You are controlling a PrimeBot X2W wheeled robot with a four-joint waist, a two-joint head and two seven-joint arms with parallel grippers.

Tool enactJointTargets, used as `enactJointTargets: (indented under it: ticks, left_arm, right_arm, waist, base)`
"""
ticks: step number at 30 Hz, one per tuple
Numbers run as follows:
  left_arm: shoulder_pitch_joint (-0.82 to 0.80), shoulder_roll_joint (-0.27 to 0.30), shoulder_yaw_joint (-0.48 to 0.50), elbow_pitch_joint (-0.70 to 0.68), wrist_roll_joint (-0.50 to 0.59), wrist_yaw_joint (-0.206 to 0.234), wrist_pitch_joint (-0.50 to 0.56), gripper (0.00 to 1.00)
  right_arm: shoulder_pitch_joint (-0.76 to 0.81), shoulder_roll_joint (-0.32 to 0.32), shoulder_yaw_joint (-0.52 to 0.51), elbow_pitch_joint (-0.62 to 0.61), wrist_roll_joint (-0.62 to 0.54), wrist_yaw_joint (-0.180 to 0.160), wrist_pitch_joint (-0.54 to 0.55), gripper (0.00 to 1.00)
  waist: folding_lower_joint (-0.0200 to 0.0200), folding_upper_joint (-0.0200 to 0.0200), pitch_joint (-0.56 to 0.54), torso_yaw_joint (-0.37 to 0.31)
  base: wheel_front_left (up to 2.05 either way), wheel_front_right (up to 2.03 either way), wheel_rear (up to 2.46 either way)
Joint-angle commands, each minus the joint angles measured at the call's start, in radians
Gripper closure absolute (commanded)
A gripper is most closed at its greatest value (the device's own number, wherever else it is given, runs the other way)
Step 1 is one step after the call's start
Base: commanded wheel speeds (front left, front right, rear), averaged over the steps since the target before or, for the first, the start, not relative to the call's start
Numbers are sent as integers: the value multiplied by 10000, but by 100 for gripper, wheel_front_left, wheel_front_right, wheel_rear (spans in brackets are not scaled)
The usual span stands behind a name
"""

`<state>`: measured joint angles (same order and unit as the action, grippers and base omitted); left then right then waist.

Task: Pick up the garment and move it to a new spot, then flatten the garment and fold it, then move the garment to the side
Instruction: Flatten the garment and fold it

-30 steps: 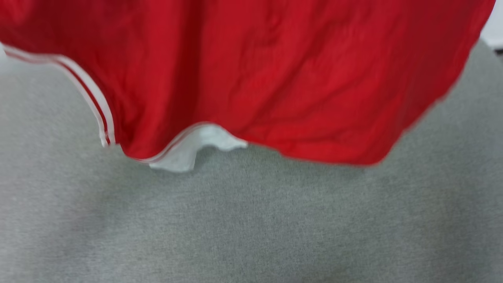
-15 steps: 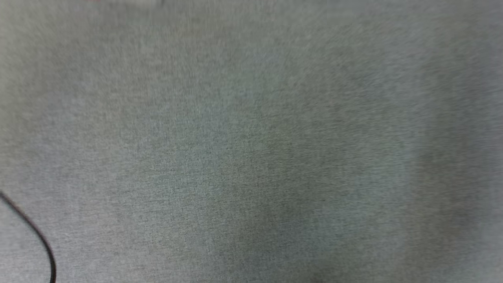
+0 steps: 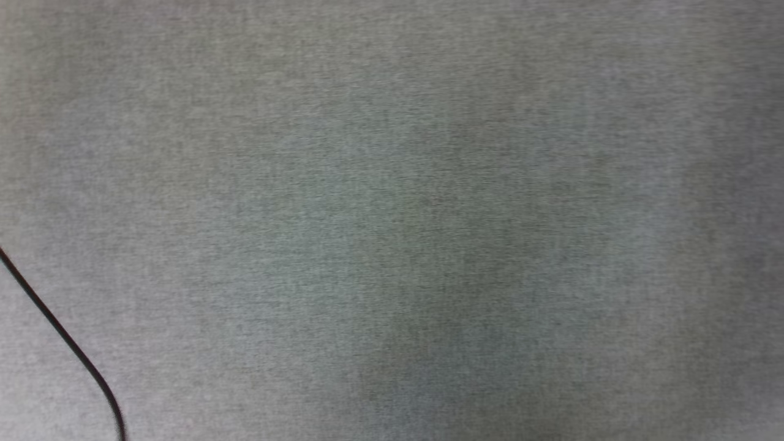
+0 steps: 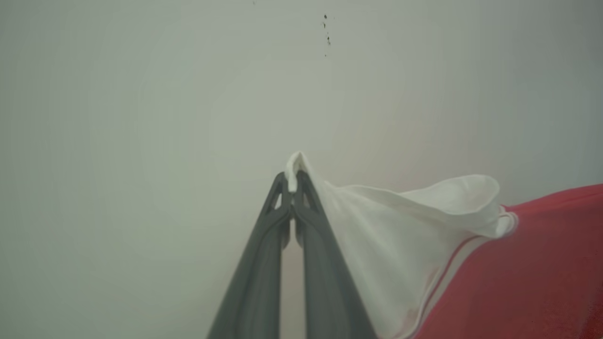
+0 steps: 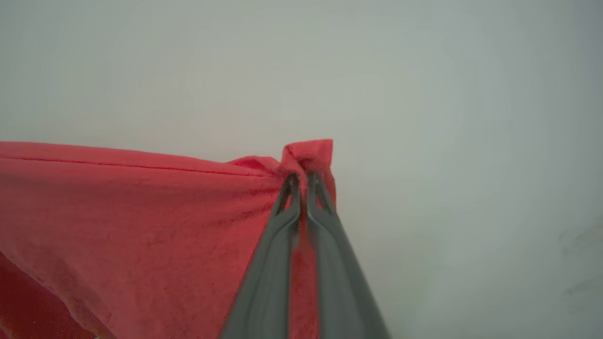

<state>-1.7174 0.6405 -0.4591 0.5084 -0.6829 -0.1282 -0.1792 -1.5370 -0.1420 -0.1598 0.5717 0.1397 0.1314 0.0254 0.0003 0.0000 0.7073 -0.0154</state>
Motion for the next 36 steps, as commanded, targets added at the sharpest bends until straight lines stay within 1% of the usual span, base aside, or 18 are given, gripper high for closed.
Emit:
enactJointTargets:
  ticks: [1, 5, 10, 12, 15, 21, 23, 25, 30, 33, 36]
  left_arm:
    - [378, -92, -116, -25, -87, -2, -108, 100]
    - [1977, -402, -541, -255, -616, -18, -385, 100]
    - [4166, -649, -923, -676, -1005, -21, -664, 100]
    - [5102, -685, -1091, -983, -996, -4, -735, 100]
    - [6457, -557, -1120, -1489, -1107, 145, -811, 100]
    - [9071, -105, -1260, -2484, -1289, 451, -840, 100]
    - [9946, 125, -1402, -2818, -1296, 580, -830, 100]
    - [10757, 382, -1538, -3136, -1328, 742, -784, 100]
    - [12666, 968, -1638, -3998, -1815, 1212, -643, 100]
    - [13857, 1354, -1717, -4679, -2186, 1485, -452, 100]
    - [14919, 1755, -1750, -5453, -2452, 1859, -423, 100]
  right_arm:
    - [331, -20, 101, 125, 7, -14, -105, 100]
    - [1319, -146, 432, 488, 147, -13, -494, 100]
    - [2754, -312, 785, 822, 452, -11, -804, 100]
    - [3331, -414, 911, 865, 703, -11, -929, 100]
    - [4268, -518, 1211, 818, 1136, -11, -1058, 100]
    - [6229, -1000, 2242, 463, 2224, -11, -1010, 100]
    - [6954, -1196, 2530, 304, 2645, -11, -933, 100]
    - [7662, -1430, 2964, 66, 3046, -11, -788, 100]
    - [9254, -2052, 3603, -454, 3983, -13, -548, 100]
    - [10051, -2520, 4021, -706, 3951, -14, -633, 100]
    - [10872, -2626, 4221, -917, 4306, -13, -536, 100]
  waist:
    - [-3, 0, 38, 84]
    - [-3, 0, -97, 291]
    - [-3, 0, -605, 473]
    - [-3, 0, -914, 516]
    - [-3, 0, -1453, 537]
    - [-3, 0, -2682, 533]
    - [-3, 0, -3124, 526]
    - [-3, 0, -3523, 523]
    - [-3, 0, -4425, 508]
    - [-3, 0, -4893, 479]
    - [-3, 0, -5259, 505]
  base:
    - [0, 0, 0]
    - [0, 0, 0]
    - [0, 0, 0]
    - [0, 0, 0]
    - [0, 0, 0]
    - [0, 0, 0]
    - [0, 0, 0]
    - [0, 0, 0]
    - [0, 0, 0]
    - [0, 0, 0]
    - [0, 0, 0]
